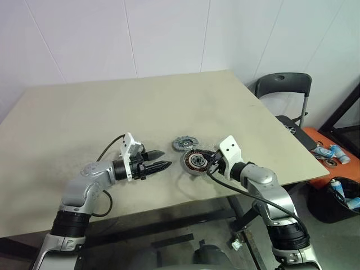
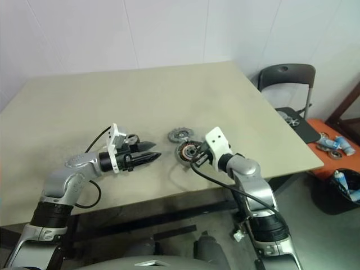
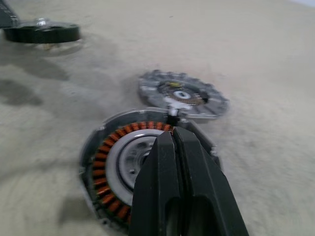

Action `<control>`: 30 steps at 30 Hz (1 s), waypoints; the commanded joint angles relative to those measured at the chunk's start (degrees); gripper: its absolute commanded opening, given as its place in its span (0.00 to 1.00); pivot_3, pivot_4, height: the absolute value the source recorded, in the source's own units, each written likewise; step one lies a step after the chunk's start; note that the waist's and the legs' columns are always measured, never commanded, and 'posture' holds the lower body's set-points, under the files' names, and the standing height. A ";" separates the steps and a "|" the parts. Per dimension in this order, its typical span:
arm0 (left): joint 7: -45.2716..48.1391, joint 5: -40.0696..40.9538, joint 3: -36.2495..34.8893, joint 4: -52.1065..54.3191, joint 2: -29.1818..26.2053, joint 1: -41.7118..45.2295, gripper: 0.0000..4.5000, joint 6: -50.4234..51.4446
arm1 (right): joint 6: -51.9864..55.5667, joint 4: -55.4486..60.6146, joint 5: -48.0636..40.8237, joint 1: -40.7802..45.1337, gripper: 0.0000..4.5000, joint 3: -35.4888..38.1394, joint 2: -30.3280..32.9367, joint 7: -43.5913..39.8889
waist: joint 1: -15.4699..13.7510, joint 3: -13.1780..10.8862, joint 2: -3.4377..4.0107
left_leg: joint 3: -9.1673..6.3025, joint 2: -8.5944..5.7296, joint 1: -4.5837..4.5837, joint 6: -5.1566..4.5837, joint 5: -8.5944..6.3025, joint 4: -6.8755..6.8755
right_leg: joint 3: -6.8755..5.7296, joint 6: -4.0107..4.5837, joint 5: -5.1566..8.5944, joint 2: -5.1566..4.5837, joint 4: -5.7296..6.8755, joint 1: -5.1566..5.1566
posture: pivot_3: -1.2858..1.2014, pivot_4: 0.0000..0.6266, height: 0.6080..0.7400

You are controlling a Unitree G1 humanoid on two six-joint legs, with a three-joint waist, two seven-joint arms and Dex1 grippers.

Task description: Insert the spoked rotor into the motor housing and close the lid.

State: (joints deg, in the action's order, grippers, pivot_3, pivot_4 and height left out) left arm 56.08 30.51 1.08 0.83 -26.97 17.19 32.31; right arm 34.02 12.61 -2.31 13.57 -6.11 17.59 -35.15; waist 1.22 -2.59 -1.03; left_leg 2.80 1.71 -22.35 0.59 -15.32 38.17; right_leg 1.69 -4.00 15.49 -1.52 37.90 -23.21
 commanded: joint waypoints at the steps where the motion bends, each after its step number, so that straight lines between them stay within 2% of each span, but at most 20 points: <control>1: 0.38 -0.20 -0.10 0.05 -0.24 2.17 0.66 -0.69 | -0.73 1.60 -0.68 2.28 0.01 -1.09 0.99 -0.31 | -0.09 0.00 0.00 | -0.01 0.00 0.00 0.00 0.00 0.00 | 0.00 0.00 0.00 0.00 0.00 0.00 | 0.52 0.00 1.00; 11: -0.85 -0.19 -0.28 1.56 -0.21 0.40 0.66 -0.72 | -4.61 -6.32 1.09 5.47 0.01 -4.19 1.87 0.86 | -0.04 0.00 -0.01 | 0.00 0.00 -0.01 0.00 0.00 0.00 | 0.00 0.00 0.00 0.00 -0.01 0.00 | 0.52 0.00 1.00; 20: -1.77 0.09 -0.03 2.53 0.02 0.09 0.66 -0.37 | -7.00 -14.83 2.35 8.25 0.01 -5.89 0.14 2.39 | -0.03 0.01 -0.01 | -0.01 0.00 -0.01 0.00 0.00 0.00 | 0.00 -0.01 0.00 0.00 -0.02 0.01 | 0.52 0.00 1.00; 26: -2.45 0.16 0.00 2.90 0.14 0.52 0.66 -0.02 | -7.40 -15.40 4.13 8.36 0.01 -9.39 0.15 1.65 | 0.02 0.01 -0.02 | -0.01 0.01 0.00 0.00 0.00 -0.01 | 0.00 -0.02 -0.01 0.00 -0.01 0.01 | 0.52 0.00 1.00; 30: -2.71 0.38 0.00 3.27 0.04 0.72 0.66 0.31 | -7.37 -14.56 3.36 7.93 0.01 -8.45 0.68 0.99 | 0.00 0.03 -0.04 | -0.01 0.01 0.02 0.00 0.00 0.00 | 0.00 -0.02 -0.01 -0.01 -0.01 0.04 | 0.52 0.00 1.00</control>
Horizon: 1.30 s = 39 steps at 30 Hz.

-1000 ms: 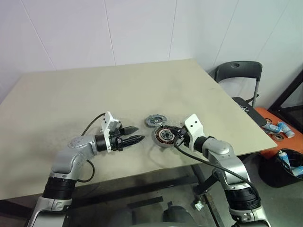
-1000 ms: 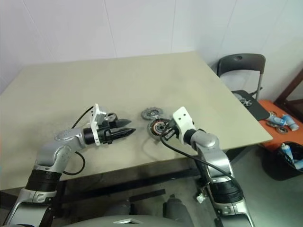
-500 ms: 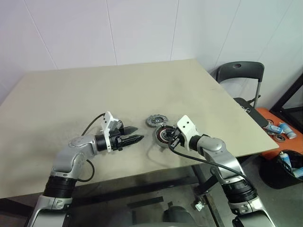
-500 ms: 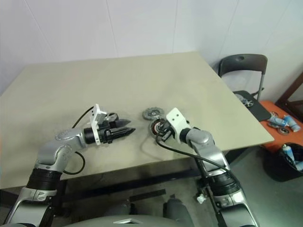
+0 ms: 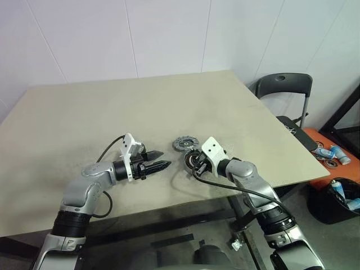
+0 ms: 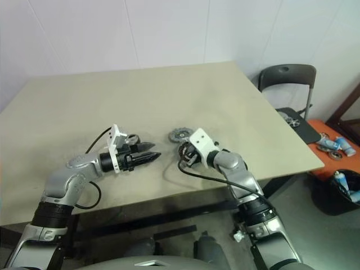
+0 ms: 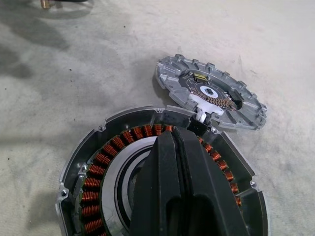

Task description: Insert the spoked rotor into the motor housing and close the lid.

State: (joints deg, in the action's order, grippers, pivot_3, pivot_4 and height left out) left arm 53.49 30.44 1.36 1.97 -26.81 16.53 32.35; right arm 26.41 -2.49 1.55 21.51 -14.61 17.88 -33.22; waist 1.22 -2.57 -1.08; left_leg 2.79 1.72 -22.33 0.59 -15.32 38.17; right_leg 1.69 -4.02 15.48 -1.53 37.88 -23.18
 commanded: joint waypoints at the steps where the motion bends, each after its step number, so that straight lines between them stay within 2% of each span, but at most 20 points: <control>1: -0.18 0.52 -0.30 2.30 -0.15 1.41 0.66 0.41 | 0.51 1.18 -2.15 -0.01 0.01 1.52 -0.08 -1.16 | 0.00 0.00 0.00 | 0.00 0.00 0.00 0.00 0.00 0.00 | 0.00 0.00 0.00 0.00 0.00 0.00 | 0.52 0.00 1.00; 9: -0.11 0.62 -0.26 2.81 -0.25 1.71 0.66 1.17 | 10.04 5.50 -15.40 4.90 0.01 14.00 -5.29 1.40 | 0.01 -0.02 0.03 | 0.00 0.01 -0.02 0.00 0.00 0.00 | 0.00 -0.01 -0.01 0.00 0.01 -0.02 | 0.52 0.00 1.00; 12: 0.09 0.55 -0.12 2.65 -0.30 1.87 0.66 1.23 | 11.03 7.35 -15.06 4.27 0.01 11.55 -3.21 -0.66 | -0.02 -0.02 0.03 | -0.01 0.01 -0.02 0.00 0.00 -0.01 | 0.00 -0.01 -0.01 0.00 0.01 -0.04 | 0.52 0.00 1.00; 16: 0.38 0.45 -0.05 2.21 -0.35 2.24 0.66 1.15 | 7.38 5.54 -8.40 0.62 0.01 2.84 2.87 -3.68 | -0.24 -0.01 0.02 | -0.04 0.00 -0.06 -0.01 0.00 -0.05 | -0.03 -0.01 0.01 -0.02 -0.11 -0.01 | 0.52 0.00 1.00; 20: 0.42 0.42 -0.18 2.07 -0.43 2.22 0.66 1.03 | 6.65 5.75 -7.89 -0.98 0.01 0.44 4.15 -4.75 | 0.31 0.00 0.01 | 0.05 -0.02 -0.06 -0.01 -0.01 -0.04 | 0.04 -0.01 0.00 -0.03 -0.14 -0.02 | 0.52 0.00 1.00; 28: 0.09 0.29 -0.19 2.19 -0.16 1.45 0.66 0.74 | 6.63 4.09 -9.42 -0.15 0.01 2.86 2.73 -3.76 | 1.04 0.00 0.00 | 0.02 0.01 0.01 -0.01 0.00 -0.03 | 0.06 -0.02 -0.01 0.03 -0.13 0.05 | 0.52 0.00 1.00; 34: 0.05 0.20 -0.08 1.90 0.07 1.50 0.66 0.49 | 13.40 5.89 -20.11 2.10 0.01 13.39 -1.68 -2.37 | 1.09 -0.01 0.01 | 0.01 0.02 -0.02 -0.01 0.00 -0.03 | 0.06 -0.03 -0.01 0.03 -0.12 0.02 | 0.52 0.00 1.00; 39: 0.26 0.04 0.15 1.50 0.25 1.49 0.66 0.22 | 12.33 6.55 -17.17 0.69 0.01 9.55 0.66 -2.72 | 1.16 -0.01 0.01 | 0.01 0.01 -0.04 -0.01 -0.01 -0.05 | 0.05 -0.03 -0.01 0.01 -0.15 0.01 | 0.52 0.00 1.00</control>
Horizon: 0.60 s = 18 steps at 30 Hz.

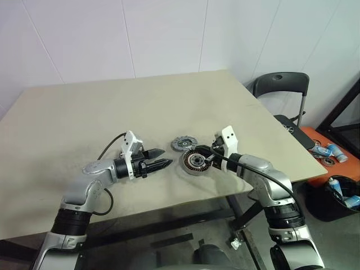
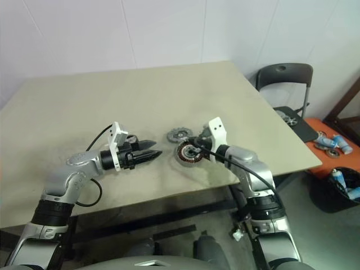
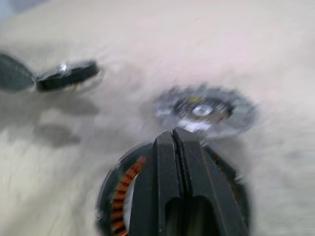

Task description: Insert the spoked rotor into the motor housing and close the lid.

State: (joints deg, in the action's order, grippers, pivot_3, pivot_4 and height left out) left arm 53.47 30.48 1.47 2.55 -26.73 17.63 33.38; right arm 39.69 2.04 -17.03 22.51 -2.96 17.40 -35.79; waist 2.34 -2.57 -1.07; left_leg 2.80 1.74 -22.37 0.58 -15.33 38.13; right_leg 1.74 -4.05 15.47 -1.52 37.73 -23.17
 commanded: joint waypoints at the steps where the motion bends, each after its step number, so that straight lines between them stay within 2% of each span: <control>1: 0.34 -0.03 0.06 0.81 0.16 0.42 0.66 -0.87 | -2.10 1.57 3.42 -0.75 0.01 -4.13 2.01 -0.01 | 0.07 0.00 0.00 | 0.00 0.00 0.00 0.00 0.00 -0.01 | 0.00 0.00 0.00 0.00 0.00 -0.01 | 0.52 0.00 1.00; 3: 0.49 -0.10 0.03 0.49 0.13 0.65 0.66 -1.00 | -4.16 0.26 7.07 -1.39 0.01 -7.82 3.30 0.48 | 0.08 0.00 0.00 | 0.00 0.00 0.00 0.00 0.00 -0.01 | 0.00 0.01 0.01 0.01 0.00 -0.02 | 0.52 0.00 1.00; 7: 0.66 -0.17 -0.05 0.08 0.09 0.91 0.66 -1.20 | -5.42 -0.11 8.87 -1.87 0.01 -10.04 3.35 0.56 | 0.20 0.01 -0.01 | 0.01 0.00 0.02 0.00 0.00 -0.01 | 0.01 0.01 0.01 0.01 0.01 0.00 | 0.52 0.00 1.00; 15: 0.87 -0.40 -0.29 -0.54 0.02 0.93 0.66 -1.72 | -5.14 0.87 6.37 -0.33 0.01 -7.07 3.02 -0.63 | 0.13 0.01 -0.01 | 0.01 0.00 0.02 0.00 0.00 0.00 | 0.00 0.01 0.00 0.01 0.00 0.01 | 0.52 0.00 1.00; 18: 1.13 -0.53 -0.43 -1.29 -0.05 1.31 0.66 -2.15 | -9.34 3.27 9.33 2.58 0.01 -9.45 7.21 -3.91 | 0.12 -0.02 0.03 | 0.01 0.00 0.01 0.00 0.00 0.00 | 0.01 0.00 0.00 0.01 0.01 0.00 | 0.52 0.00 1.00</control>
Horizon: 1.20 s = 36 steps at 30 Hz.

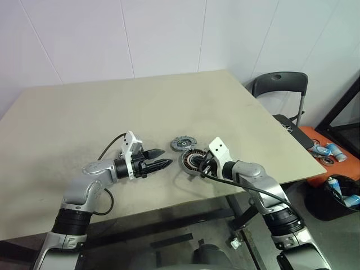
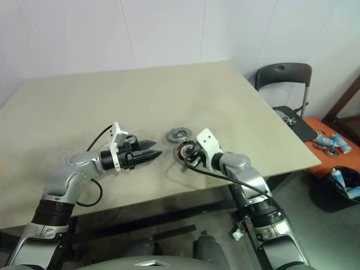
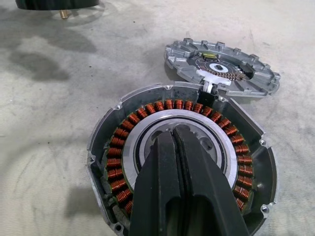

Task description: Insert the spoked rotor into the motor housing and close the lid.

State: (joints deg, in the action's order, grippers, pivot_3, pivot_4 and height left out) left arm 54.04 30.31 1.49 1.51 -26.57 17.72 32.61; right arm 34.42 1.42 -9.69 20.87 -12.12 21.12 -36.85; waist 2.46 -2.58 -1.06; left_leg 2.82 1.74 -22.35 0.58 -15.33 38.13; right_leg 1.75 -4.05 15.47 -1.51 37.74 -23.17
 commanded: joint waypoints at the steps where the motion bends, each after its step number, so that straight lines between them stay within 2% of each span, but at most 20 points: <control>1: 0.70 -0.41 -0.49 -0.60 -0.25 1.39 0.66 -1.60 | -5.60 4.83 2.50 5.95 0.04 -1.18 5.38 -5.35 | 0.00 -0.03 0.04 | 0.00 -0.01 -0.01 0.00 0.00 0.00 | 0.00 0.00 0.00 0.00 0.00 -0.01 | 0.52 0.00 1.00; 3: 0.89 -0.54 -0.50 -1.18 -0.24 1.72 0.66 -1.89 | -7.19 5.21 2.05 8.60 0.12 -1.58 7.26 -8.56 | 0.00 -0.03 0.04 | 0.02 -0.02 -0.03 0.00 0.00 0.01 | 0.00 0.00 0.00 -0.02 -0.01 -0.03 | 0.52 0.00 1.00; 7: 0.92 -0.63 -0.56 -1.62 0.25 1.98 0.66 -2.27 | -10.87 1.30 3.19 17.39 0.42 -4.19 11.70 -17.49 | 0.04 -0.05 0.07 | -0.02 0.00 -0.02 0.00 0.00 -0.01 | -0.02 0.00 0.00 0.07 -0.01 -0.04 | 0.52 0.00 1.00; 9: 0.60 -0.52 -0.57 -1.01 0.72 1.43 0.66 -2.28 | -11.80 -0.72 5.35 20.48 0.58 -8.07 14.99 -23.74 | -0.03 -0.05 0.06 | -0.01 0.00 -0.01 0.00 0.00 -0.02 | -0.03 0.00 0.00 0.06 -0.02 -0.04 | 0.52 0.00 1.00; 13: -0.18 -0.56 -0.88 0.10 1.42 -0.04 0.66 -2.34 | -18.36 -4.09 9.68 23.50 0.58 -13.61 19.81 -33.04 | -0.29 -0.03 0.03 | -0.05 0.00 -0.06 -0.04 -0.02 -0.03 | -0.09 0.00 0.00 -0.01 -0.19 0.04 | 0.52 0.00 1.00; 19: -1.08 -0.36 -1.75 0.85 1.49 -2.15 0.66 -2.79 | -34.61 -11.18 16.84 24.96 0.58 -18.50 24.48 -41.80 | -0.24 -0.04 0.05 | -0.02 -0.02 -0.07 -0.06 -0.04 -0.03 | -0.06 -0.01 0.00 -0.05 -0.20 0.01 | 0.52 0.00 1.00; 23: -1.26 -0.53 -1.92 0.82 1.55 -3.26 0.66 -3.62 | -42.17 -17.26 20.60 26.94 0.58 -19.69 23.24 -42.60 | 0.09 -0.04 0.05 | 0.00 0.00 -0.02 -0.06 -0.03 -0.03 | -0.05 0.00 0.00 -0.02 -0.17 0.02 | 0.52 0.00 1.00; 29: -1.67 -0.90 -1.47 1.47 1.66 -4.48 0.66 -4.50 | -47.29 -26.08 23.95 29.82 0.58 -19.52 18.75 -40.60 | -0.02 -0.05 0.06 | -0.01 0.02 -0.02 -0.05 -0.03 -0.03 | -0.04 0.01 -0.01 -0.03 -0.15 0.02 | 0.52 0.00 1.00; 36: -1.36 -0.87 -1.63 1.32 1.32 -5.23 0.66 -5.01 | -49.65 -26.58 25.26 28.38 0.58 -19.98 17.56 -41.99 | -0.23 -0.05 0.06 | -0.01 -0.02 -0.04 -0.05 -0.03 -0.02 | -0.04 0.01 -0.01 -0.12 -0.16 0.03 | 0.52 0.00 1.00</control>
State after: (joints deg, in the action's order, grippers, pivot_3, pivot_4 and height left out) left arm 52.32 29.25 0.83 1.19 -24.78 11.95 28.85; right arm -14.21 -25.57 15.12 48.83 -32.63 38.87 -78.49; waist 2.23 -2.63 -1.00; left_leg 2.81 1.72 -22.38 0.52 -15.36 38.10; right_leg 1.70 -4.03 15.46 -1.63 37.58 -23.14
